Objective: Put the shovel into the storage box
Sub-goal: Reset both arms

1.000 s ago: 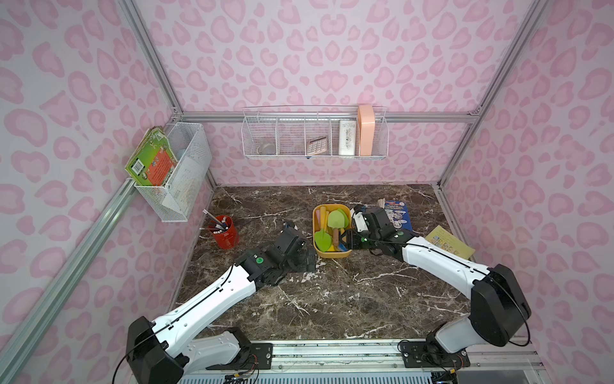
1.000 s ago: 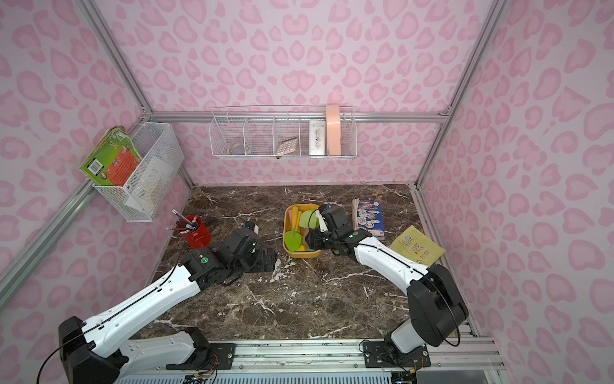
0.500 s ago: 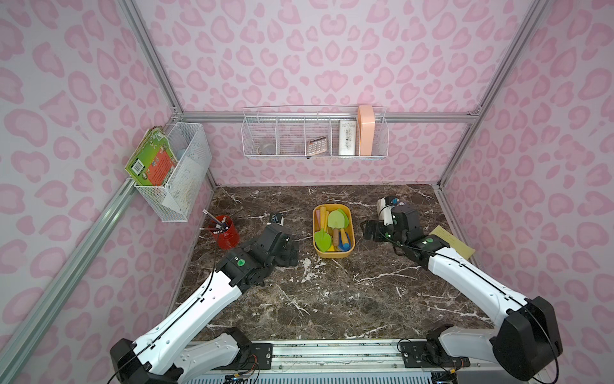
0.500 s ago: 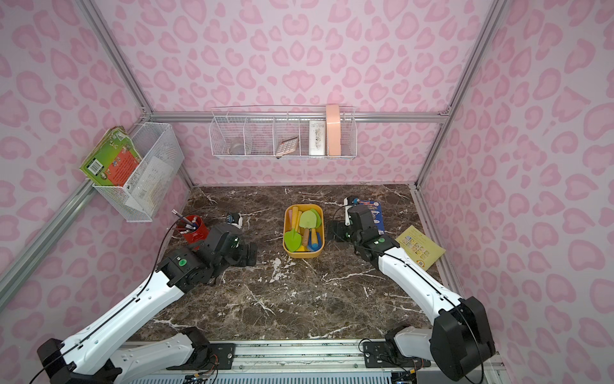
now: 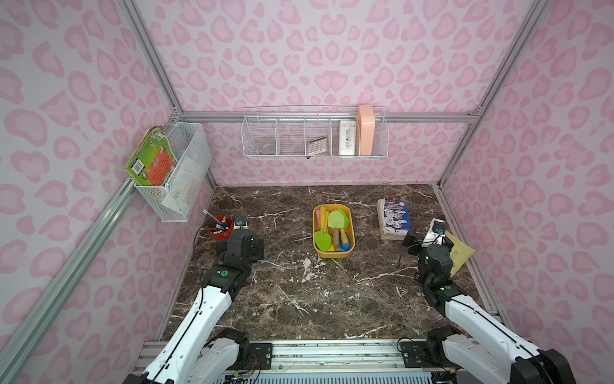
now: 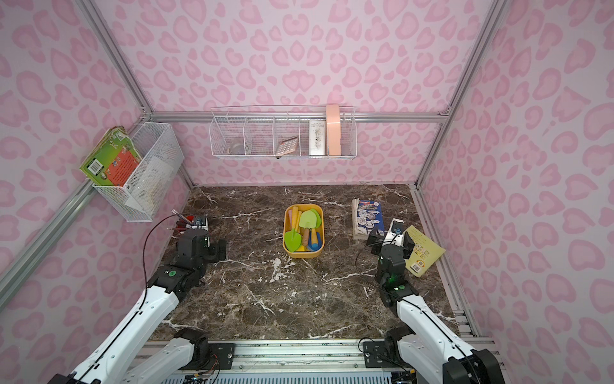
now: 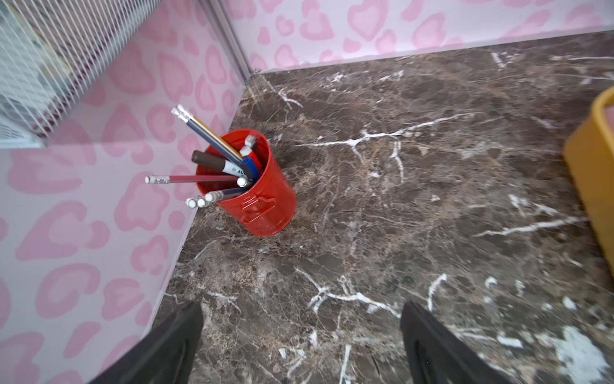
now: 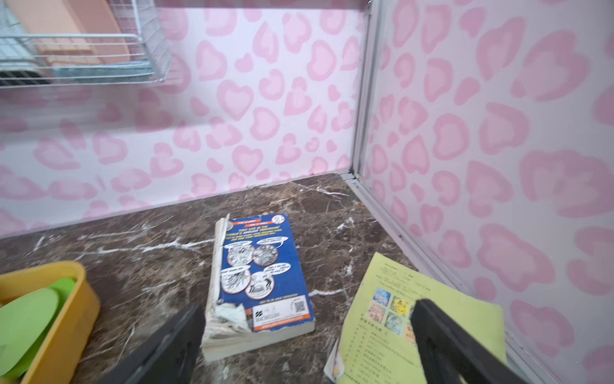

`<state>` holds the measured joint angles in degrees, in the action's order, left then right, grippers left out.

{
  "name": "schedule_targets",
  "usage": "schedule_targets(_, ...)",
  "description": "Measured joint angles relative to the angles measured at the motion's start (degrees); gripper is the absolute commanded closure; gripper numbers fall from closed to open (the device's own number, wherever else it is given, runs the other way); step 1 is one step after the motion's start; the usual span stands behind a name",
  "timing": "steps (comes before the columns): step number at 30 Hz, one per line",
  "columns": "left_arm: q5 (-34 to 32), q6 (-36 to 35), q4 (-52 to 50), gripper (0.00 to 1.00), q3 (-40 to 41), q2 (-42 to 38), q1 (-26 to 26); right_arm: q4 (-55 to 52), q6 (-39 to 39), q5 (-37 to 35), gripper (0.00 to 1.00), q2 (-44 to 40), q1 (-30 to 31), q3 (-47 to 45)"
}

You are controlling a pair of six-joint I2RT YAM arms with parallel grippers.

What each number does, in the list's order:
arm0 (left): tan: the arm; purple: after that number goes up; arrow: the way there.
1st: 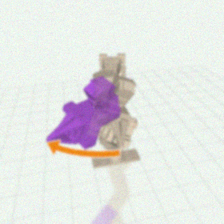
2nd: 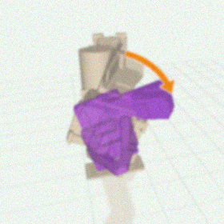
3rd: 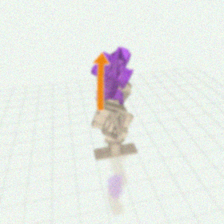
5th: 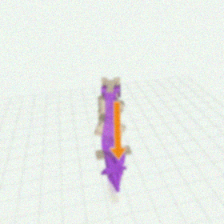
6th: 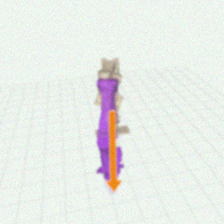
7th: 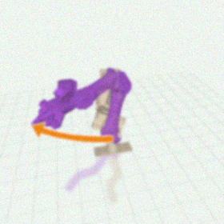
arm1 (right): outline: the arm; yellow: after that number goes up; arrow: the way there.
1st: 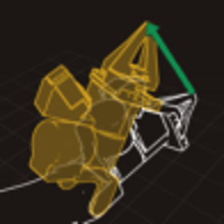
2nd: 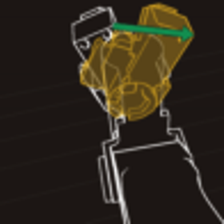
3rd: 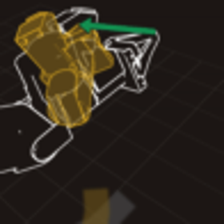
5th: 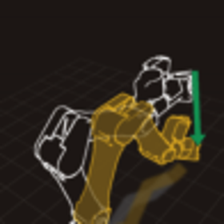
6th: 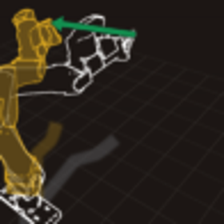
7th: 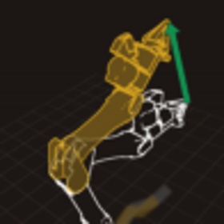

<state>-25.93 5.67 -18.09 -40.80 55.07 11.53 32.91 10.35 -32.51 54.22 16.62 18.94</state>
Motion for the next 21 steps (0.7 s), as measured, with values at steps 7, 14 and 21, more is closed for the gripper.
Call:
schedule_targets(7, 4.4, -0.2, 16.2, 0.03, 5.3, 10.3, -6.2, 11.3, -4.4, -1.7, 0.0, 5.9, -4.3, -5.2)
schedule_targets(14, 5.3, -1.4, 32.9, 0.04, 10.9, 17.3, -7.8, 23.3, -6.1, -1.0, 0.0, 16.1, -6.9, -10.8)
schedule_targets(21, 5.8, -1.8, 49.5, 0.05, 17.9, 22.3, -8.2, 48.8, -9.8, 3.7, 0.0, 31.5, -7.5, -16.3)
